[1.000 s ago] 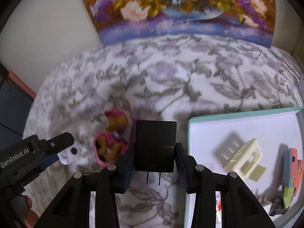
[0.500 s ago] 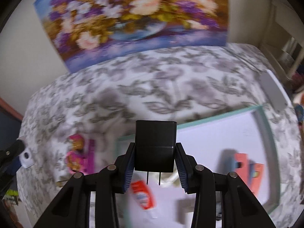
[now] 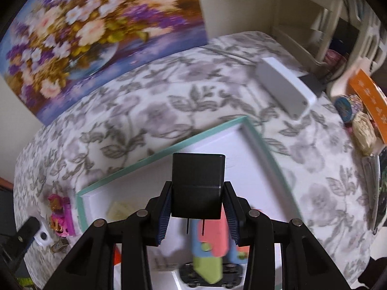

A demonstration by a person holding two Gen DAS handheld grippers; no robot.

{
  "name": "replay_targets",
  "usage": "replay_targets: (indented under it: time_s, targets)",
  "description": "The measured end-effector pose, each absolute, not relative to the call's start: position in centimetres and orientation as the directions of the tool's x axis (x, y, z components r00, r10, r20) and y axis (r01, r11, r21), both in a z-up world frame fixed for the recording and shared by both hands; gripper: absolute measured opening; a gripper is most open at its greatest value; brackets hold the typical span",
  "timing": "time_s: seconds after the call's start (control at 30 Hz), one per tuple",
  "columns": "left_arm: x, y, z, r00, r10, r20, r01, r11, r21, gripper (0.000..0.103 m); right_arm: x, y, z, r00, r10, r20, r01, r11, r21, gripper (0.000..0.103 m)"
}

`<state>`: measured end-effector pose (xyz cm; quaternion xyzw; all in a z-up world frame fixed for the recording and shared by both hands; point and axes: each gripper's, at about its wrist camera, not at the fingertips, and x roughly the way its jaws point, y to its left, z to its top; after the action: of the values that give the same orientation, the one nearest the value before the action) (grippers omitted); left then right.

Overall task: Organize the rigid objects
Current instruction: 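Carry the black charger and watch band into the tray and release both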

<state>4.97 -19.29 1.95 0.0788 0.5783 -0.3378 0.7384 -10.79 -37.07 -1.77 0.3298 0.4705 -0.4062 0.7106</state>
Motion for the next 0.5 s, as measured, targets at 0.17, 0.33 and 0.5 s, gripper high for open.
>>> replay_targets:
  time_s: [0.17,0.33,0.5]
  targets:
    - [2.0,-22.0,0.8,0.052,-0.379,-0.924,0.660,0.707,-0.253,0.056,-12.8,-38.3,-1.6,0.220,-0.271,-0.937,0.906,0.414,0.093,0.042]
    - [0.3,-23.3,-0.5,0.024,-0.346,-0.938,0.692,0.683,-0.234,0.056,-14.1,-39.0,-1.9,0.203,-0.269,-0.942,0.915,0.395,0.084,0.043]
    - [-0.9,-24.1,-1.5,0.028,-0.307,-0.951,0.720,0.667,-0.193,0.056,-14.2,-39.0,-2.6,0.197,-0.255,-0.947,0.913,0.399,0.082,0.043]
